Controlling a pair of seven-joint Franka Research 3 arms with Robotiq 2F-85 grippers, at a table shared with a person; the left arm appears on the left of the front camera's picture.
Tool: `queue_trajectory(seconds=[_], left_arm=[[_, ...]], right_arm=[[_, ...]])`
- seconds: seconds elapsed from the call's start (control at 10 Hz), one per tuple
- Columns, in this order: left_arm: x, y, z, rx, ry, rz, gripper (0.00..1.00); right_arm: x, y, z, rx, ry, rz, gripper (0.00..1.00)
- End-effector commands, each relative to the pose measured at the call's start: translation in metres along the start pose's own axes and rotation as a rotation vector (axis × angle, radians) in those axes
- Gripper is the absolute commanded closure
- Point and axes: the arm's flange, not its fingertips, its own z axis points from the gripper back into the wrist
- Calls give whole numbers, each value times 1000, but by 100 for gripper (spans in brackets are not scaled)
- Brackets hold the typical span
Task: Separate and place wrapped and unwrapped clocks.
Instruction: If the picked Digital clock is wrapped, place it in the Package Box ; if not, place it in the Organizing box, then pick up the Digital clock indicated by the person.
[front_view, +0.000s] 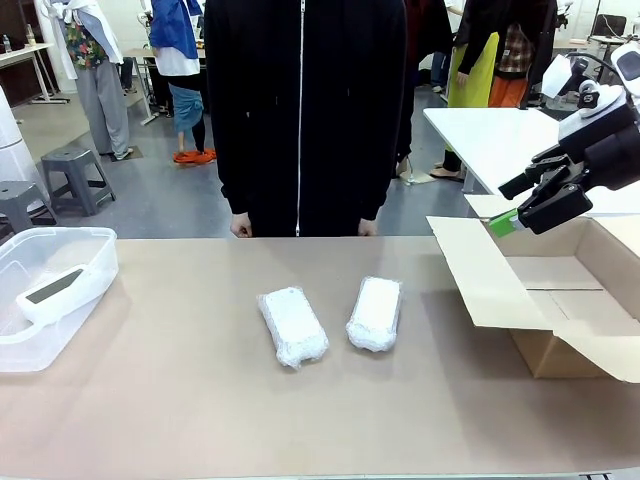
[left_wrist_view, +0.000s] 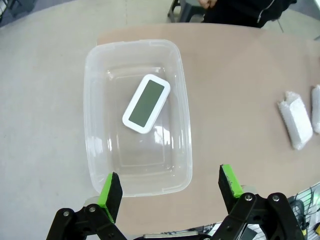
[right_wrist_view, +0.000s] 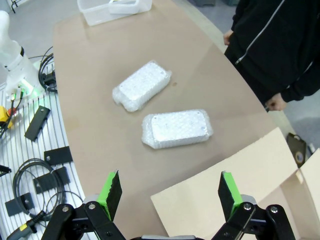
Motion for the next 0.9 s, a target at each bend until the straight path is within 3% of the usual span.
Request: queue_trajectory(seconds=[0.0, 0.1, 0.8], left_arm=[[14, -3, -11, 12, 72, -48, 0], [0, 0, 0, 0, 0, 0, 0], [0, 0, 0, 0, 0, 0, 0]], right_arm=[[-1, -1, -2, 22, -19, 3, 0], [-1, -1, -2, 22, -19, 3, 0], [-1, -1, -2, 22, -19, 3, 0]])
